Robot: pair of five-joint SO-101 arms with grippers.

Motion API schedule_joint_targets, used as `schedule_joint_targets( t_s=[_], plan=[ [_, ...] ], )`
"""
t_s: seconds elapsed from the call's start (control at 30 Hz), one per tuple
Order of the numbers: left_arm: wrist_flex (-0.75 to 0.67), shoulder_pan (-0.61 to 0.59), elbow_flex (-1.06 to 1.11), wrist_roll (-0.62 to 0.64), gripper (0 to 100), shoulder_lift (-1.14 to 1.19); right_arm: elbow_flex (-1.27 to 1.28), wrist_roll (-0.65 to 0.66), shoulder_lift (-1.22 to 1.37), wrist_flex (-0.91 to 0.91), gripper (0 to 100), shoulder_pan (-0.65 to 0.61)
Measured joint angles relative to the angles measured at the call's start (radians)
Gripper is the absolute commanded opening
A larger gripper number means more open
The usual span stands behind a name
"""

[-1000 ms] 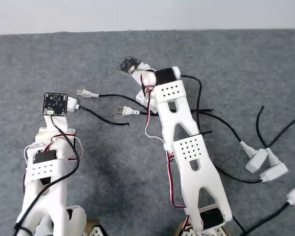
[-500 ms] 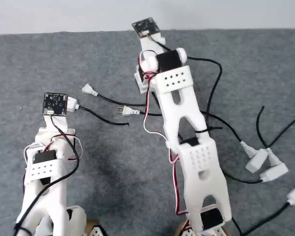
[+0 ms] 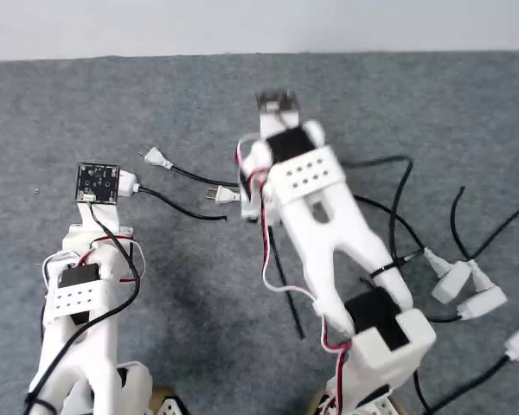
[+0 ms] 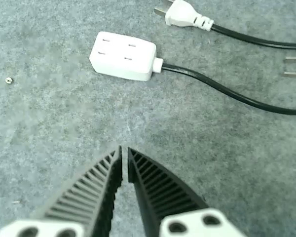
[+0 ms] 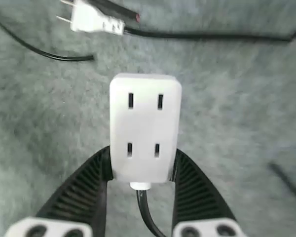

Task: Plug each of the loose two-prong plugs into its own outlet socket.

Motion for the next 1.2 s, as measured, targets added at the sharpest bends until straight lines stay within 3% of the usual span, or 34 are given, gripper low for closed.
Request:
schedule_joint_targets(
  t_s=[0.1,0.2,0.37,0.47,0.77,1.03,1.2],
  plan=[
    [0.091,0.032,-0.020,0.074,4,0.000,0.247,-0.051,-0.038,-0.232,0.8,-0.068],
    [0.199,0.034,-0.052,0.137,12,0.000,0.436,-0.066,-0.051,-0.457,2.8,-0.138],
    [0.333,0.038,-0.060,0.186,24,0.000,0.494,-0.064,-0.035,-0.589,22.8,-0.198],
    [0.364,0.040,-0.060,0.221,24,0.000,0.496,-0.064,-0.012,-0.585,29.6,-0.196],
    [0.371,0.115,-0.086,0.362,24,0.000,0.285,0.051,-0.009,-0.276,29.6,-0.224],
    [0.371,0.373,-0.121,0.669,24,0.000,0.146,0.161,-0.009,-0.060,29.6,-0.084],
    [0.356,0.522,-0.161,0.755,24,0.000,0.130,0.216,-0.009,-0.012,29.6,0.028]
  ],
)
